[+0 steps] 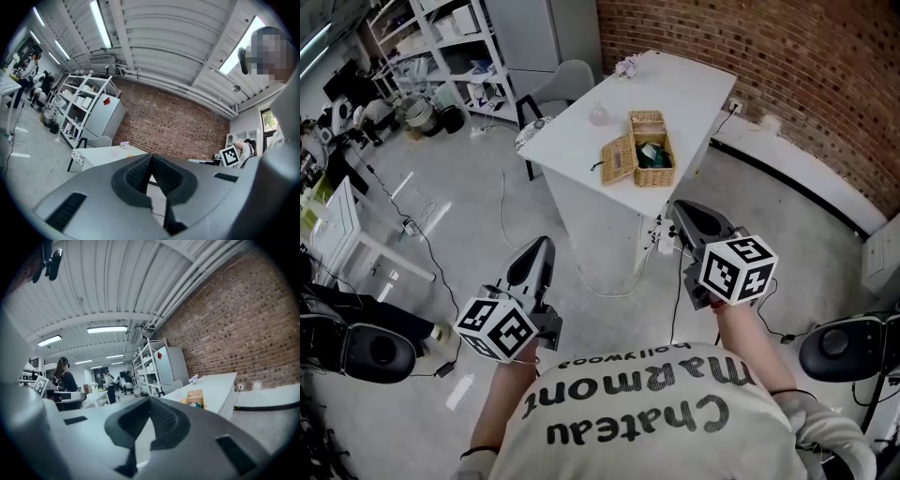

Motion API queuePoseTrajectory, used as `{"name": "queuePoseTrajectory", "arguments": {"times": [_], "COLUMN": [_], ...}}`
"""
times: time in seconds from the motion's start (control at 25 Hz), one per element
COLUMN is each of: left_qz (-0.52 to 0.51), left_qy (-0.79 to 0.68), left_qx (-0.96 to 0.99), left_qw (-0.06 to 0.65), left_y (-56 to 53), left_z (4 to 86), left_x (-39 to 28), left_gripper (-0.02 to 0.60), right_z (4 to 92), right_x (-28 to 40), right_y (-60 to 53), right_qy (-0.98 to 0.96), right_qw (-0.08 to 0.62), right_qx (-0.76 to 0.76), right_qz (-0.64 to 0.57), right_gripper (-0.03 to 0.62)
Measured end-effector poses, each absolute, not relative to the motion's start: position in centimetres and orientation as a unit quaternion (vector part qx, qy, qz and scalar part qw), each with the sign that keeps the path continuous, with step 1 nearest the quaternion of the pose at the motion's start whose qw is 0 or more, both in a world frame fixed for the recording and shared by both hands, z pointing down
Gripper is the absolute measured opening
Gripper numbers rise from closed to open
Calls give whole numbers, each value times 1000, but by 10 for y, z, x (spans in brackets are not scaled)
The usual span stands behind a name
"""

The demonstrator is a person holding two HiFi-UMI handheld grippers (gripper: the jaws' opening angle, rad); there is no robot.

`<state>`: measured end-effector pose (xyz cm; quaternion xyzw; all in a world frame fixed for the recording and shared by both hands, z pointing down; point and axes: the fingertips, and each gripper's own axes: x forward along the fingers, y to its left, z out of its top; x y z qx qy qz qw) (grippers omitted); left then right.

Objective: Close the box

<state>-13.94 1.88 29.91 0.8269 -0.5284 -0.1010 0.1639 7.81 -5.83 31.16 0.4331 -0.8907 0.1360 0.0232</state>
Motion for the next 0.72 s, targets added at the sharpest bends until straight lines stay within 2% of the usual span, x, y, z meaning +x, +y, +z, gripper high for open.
{"name": "queuePoseTrajectory", "arguments": {"times": [0.16, 0.72], "left_qz": [-91, -91], "left_qy": [-540, -622], "left_qx": [820, 739], "left_qw": [168, 245], "left_y": [10, 13], "left_z": [317, 399], "left_x": [-163, -230], "left_gripper": [0, 0], "right_z": [339, 454], "right_x": [58, 13], "right_y": [-73, -120], "right_qy": [-888, -877], "right_qw": [34, 96], "right_qx": [433, 404], "right_qz": [153, 242], "right_gripper": [3, 3]}}
